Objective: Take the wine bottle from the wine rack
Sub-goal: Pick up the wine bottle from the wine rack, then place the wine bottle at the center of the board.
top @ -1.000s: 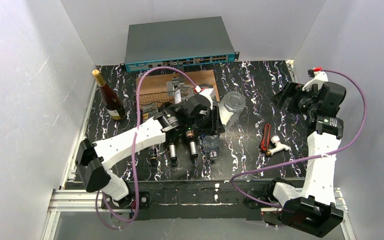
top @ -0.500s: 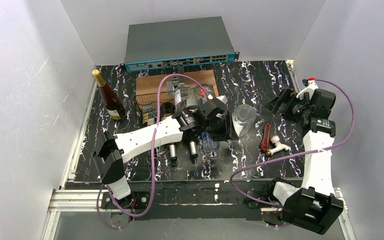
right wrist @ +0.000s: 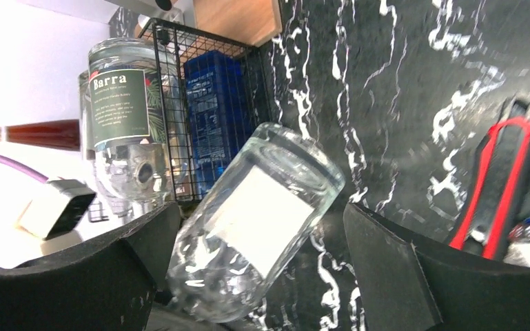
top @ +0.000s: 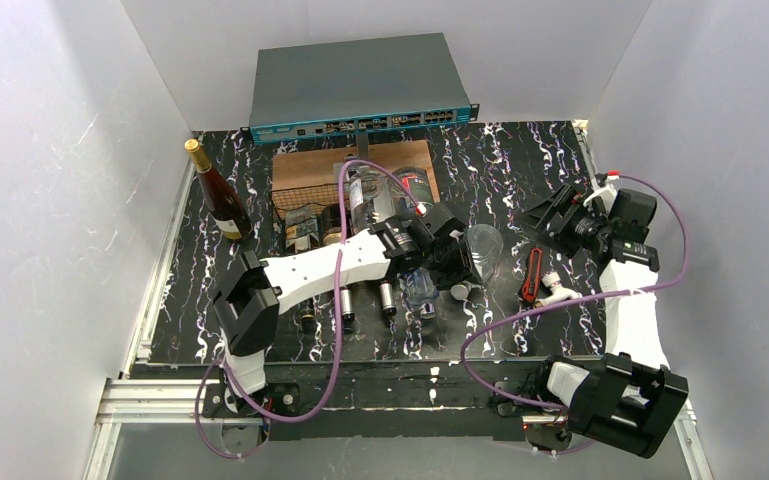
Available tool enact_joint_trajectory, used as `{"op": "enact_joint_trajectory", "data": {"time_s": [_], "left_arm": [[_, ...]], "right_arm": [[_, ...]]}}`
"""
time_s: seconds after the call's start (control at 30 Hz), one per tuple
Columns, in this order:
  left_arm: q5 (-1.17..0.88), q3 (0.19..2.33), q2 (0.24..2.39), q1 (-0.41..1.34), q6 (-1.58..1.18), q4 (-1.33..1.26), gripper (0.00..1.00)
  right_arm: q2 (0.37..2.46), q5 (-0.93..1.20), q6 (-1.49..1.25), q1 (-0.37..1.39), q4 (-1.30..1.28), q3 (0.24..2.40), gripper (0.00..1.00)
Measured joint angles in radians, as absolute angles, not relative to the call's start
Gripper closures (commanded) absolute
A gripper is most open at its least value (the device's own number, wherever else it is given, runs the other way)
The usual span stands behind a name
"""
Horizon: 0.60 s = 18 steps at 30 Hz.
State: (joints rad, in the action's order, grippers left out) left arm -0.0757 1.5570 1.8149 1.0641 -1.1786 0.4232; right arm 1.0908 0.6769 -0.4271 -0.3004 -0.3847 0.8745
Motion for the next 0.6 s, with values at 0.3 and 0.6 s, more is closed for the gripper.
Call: {"op": "enact_joint_trajectory", "data": {"time_s": [0.3,0.6], "left_arm": [[-0.076,1.574,1.844,1.064,-1.235,0.440,1.00],[-0.090,1.634,1.897,1.064,-1.272,0.426,1.00]], "right_arm": [[1.078,0.715,-0.663,-0.302,-0.390,0.789,0.02],[1.059,0.812,-0.841,-0.302,-0.424,0.628,0.02]]}}
